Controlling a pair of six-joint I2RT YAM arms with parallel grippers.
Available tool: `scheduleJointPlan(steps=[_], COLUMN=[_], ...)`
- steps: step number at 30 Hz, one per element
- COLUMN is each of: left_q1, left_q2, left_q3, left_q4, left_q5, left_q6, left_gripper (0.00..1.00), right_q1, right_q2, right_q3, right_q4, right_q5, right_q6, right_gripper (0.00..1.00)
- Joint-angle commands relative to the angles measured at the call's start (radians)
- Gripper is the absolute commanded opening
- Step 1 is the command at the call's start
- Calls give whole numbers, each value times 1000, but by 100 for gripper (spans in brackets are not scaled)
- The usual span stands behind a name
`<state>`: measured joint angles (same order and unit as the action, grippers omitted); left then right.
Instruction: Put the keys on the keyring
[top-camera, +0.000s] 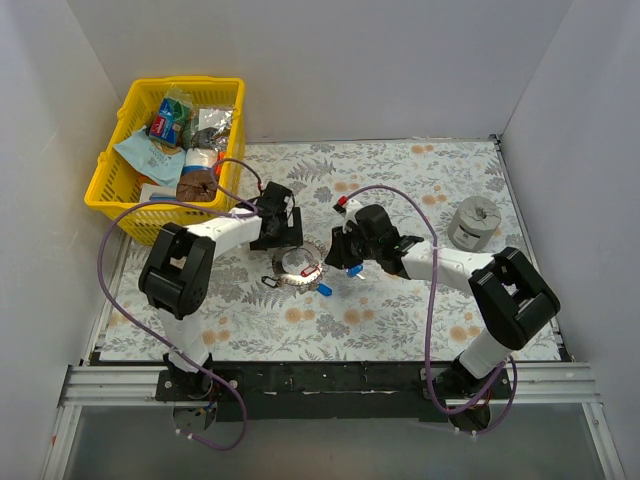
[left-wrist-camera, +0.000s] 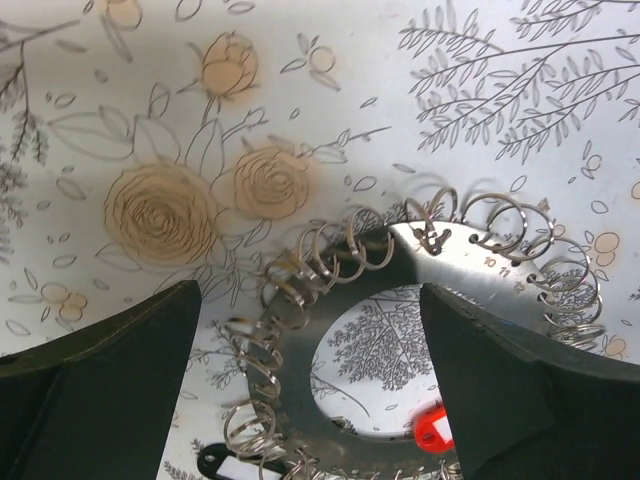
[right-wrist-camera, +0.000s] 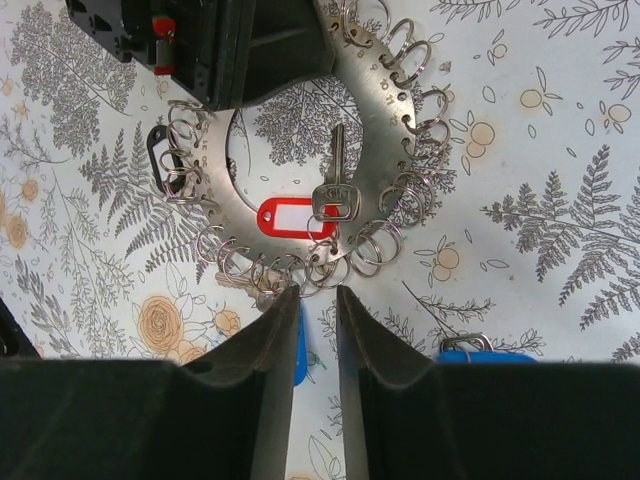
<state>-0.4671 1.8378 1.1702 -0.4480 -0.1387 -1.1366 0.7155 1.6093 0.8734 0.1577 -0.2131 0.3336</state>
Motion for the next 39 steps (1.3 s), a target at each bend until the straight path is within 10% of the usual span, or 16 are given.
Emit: scheduleJointPlan(steps=[1, 21, 39], left_q1=[-10, -116, -111], left_q2=[38, -21, -275], left_q3=[49, -16, -66], left_q4=[-21, 43, 127], left_q5=[-25, 62, 35], left_q6=[20, 55, 25], left_gripper=[89, 75, 80], right_q1=[-1, -14, -45], right_q2=[-21, -229, -198], right_q3=[23, -161, -178], right_q4=[-7, 123, 192], right_q5=[23, 158, 26], right_q6=[-8, -59, -44], right_gripper=[33, 72, 72])
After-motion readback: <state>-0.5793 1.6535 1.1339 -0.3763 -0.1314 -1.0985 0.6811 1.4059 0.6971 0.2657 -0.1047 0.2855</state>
